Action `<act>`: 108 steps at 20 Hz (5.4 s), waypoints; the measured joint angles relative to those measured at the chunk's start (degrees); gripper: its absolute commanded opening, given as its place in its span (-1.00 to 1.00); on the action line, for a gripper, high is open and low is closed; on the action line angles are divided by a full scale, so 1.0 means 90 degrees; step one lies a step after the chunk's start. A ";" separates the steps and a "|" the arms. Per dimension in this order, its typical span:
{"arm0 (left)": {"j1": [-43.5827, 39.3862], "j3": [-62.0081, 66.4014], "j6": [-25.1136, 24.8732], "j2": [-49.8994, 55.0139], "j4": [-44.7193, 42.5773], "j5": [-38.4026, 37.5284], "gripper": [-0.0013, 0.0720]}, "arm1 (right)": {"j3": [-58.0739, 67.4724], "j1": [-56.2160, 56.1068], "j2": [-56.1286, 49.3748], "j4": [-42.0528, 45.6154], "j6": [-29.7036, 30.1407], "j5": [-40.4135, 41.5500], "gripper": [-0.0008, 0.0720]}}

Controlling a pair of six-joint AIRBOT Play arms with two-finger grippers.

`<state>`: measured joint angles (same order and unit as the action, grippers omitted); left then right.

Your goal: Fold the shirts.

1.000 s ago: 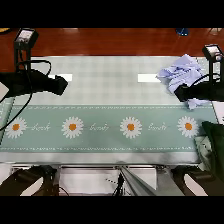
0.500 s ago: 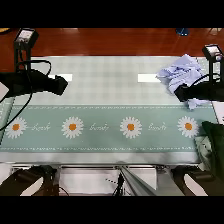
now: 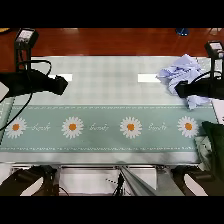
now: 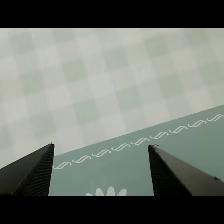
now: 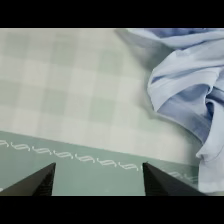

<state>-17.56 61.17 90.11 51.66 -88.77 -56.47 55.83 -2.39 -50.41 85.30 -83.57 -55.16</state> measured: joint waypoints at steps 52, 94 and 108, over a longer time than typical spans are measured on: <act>0.0000 0.3691 0.0129 -0.1037 0.1139 -0.1185 0.97 | 0.3172 0.1069 0.1290 -0.1144 0.0338 0.0777 -0.95; 0.0432 -0.2327 -0.0333 0.1457 0.1064 -0.0481 -0.56 | 0.2516 0.3048 -0.2198 -0.2023 0.1188 -0.1899 0.51; 0.0437 -0.2239 -0.0440 0.1185 0.1129 -0.0316 -0.89 | -0.0828 0.1617 -0.2283 -0.2766 0.1736 -0.0869 0.50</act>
<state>-13.63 41.01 86.15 62.33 -78.61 -59.31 48.38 12.16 -70.96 60.40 -67.94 -62.98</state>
